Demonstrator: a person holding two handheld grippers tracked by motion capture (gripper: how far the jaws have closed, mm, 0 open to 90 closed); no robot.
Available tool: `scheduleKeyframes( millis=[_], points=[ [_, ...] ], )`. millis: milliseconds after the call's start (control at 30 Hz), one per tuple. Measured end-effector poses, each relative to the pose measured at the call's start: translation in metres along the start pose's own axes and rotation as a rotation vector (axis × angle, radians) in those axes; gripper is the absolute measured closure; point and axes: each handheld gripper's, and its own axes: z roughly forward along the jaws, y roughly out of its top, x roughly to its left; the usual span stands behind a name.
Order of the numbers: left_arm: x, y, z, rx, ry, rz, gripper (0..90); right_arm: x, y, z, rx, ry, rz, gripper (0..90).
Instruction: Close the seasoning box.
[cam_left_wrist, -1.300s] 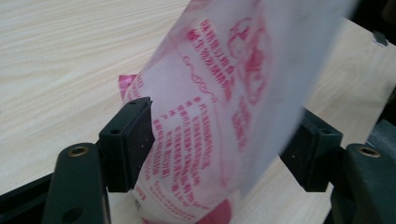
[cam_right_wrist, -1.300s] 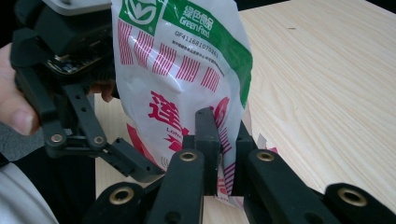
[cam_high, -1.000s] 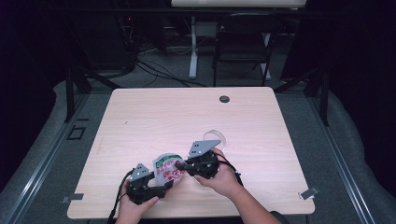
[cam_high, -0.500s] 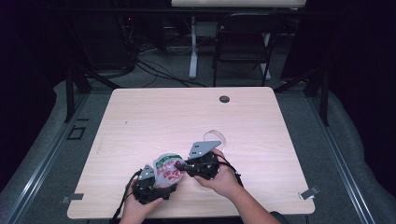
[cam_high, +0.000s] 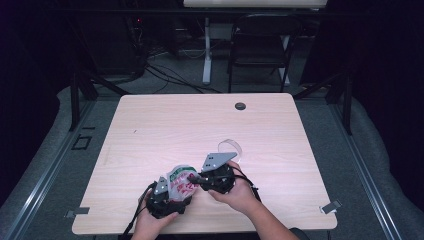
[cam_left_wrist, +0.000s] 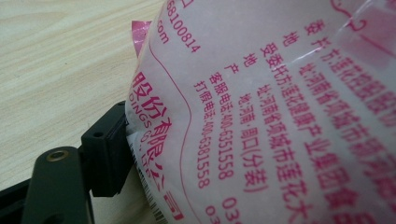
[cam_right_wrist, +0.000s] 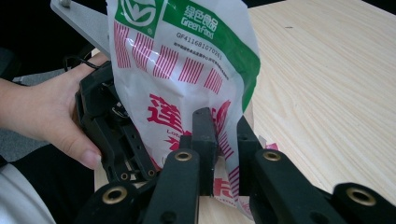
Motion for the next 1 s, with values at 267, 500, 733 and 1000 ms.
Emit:
scheduleKeyframes(
  millis=[267,500,733,1000],
  points=[
    [-0.0016,0.0004,0.0010,0.001,0.022,0.008,25.8,0.0000,-0.0005,0.0003,-0.005,0.002,0.006,83.7],
    [-0.0045,0.0010,0.0019,0.006,0.061,0.028,30.4,-0.0005,-0.0006,0.0001,-0.005,0.001,0.009,83.1],
    [-0.0083,0.0008,0.0022,0.009,0.097,0.057,39.3,-0.0013,-0.0007,-0.0005,-0.012,0.005,0.016,82.2],
    [-0.0087,-0.0001,0.0002,-0.012,0.112,0.068,49.9,-0.0012,-0.0005,-0.0009,-0.018,0.010,0.014,81.3]
  ],
)
